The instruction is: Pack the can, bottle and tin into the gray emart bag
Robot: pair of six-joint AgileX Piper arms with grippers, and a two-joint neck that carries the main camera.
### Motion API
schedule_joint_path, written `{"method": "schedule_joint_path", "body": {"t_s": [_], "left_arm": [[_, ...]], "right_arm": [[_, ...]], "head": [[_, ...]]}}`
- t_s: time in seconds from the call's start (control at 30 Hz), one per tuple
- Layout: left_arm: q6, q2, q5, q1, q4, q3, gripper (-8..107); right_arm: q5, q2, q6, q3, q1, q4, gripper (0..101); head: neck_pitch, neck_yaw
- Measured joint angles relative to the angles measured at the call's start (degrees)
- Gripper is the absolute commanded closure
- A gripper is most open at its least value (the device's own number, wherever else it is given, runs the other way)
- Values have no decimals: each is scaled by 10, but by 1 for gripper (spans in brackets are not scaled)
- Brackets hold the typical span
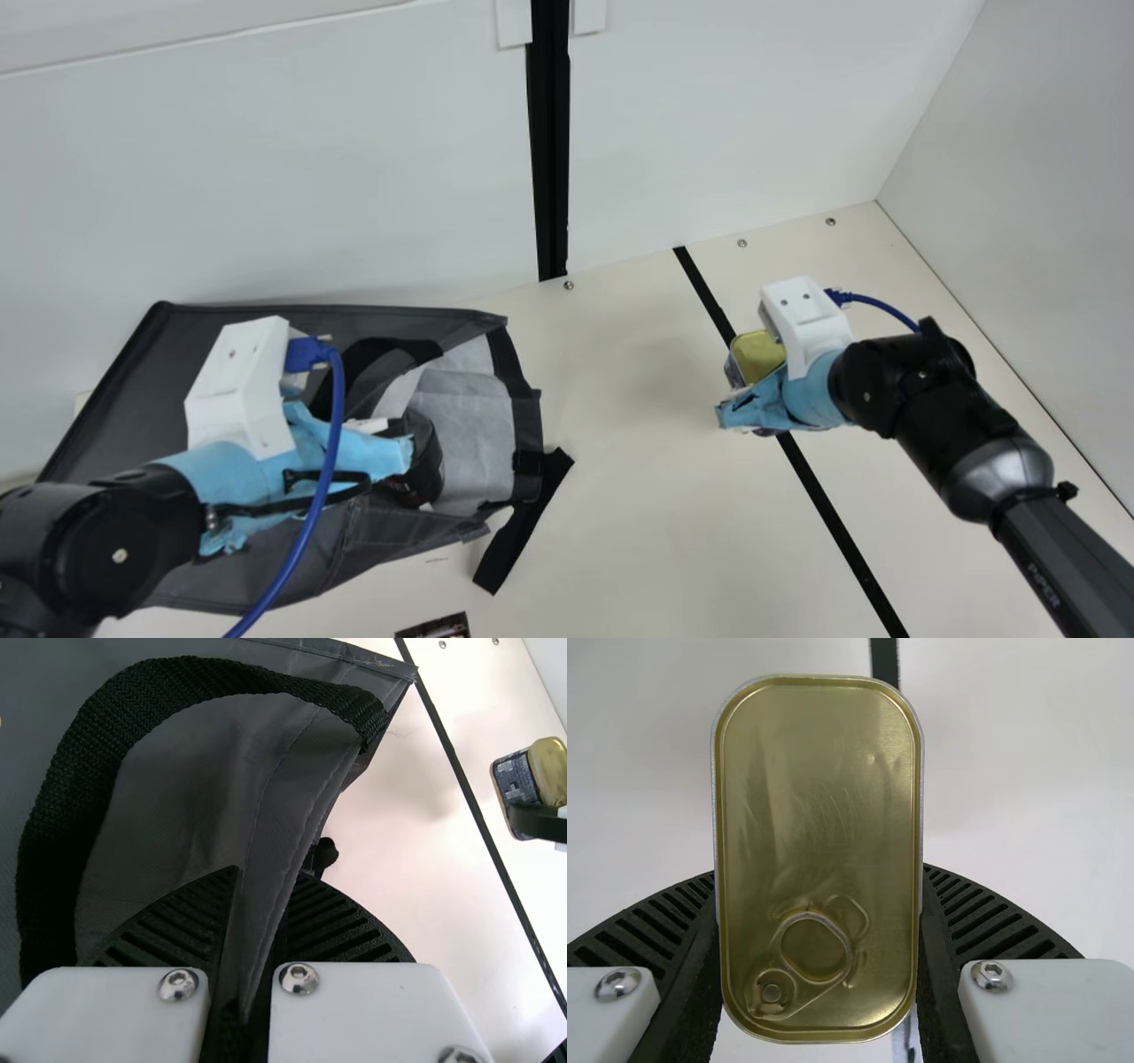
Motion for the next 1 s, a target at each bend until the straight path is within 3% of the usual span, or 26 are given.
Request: {"method": "schedule_joint_path", "body": {"t_s": [0.47, 1.0], "left_arm": [[0, 0, 0, 0, 0, 0, 89], [0, 0, 0, 0, 0, 0, 89]], "right_arm": [[10, -22, 78, 18, 107, -30, 101], [21, -45, 94, 35, 215, -26, 101]], "head": [[1, 0], [0, 0]]}}
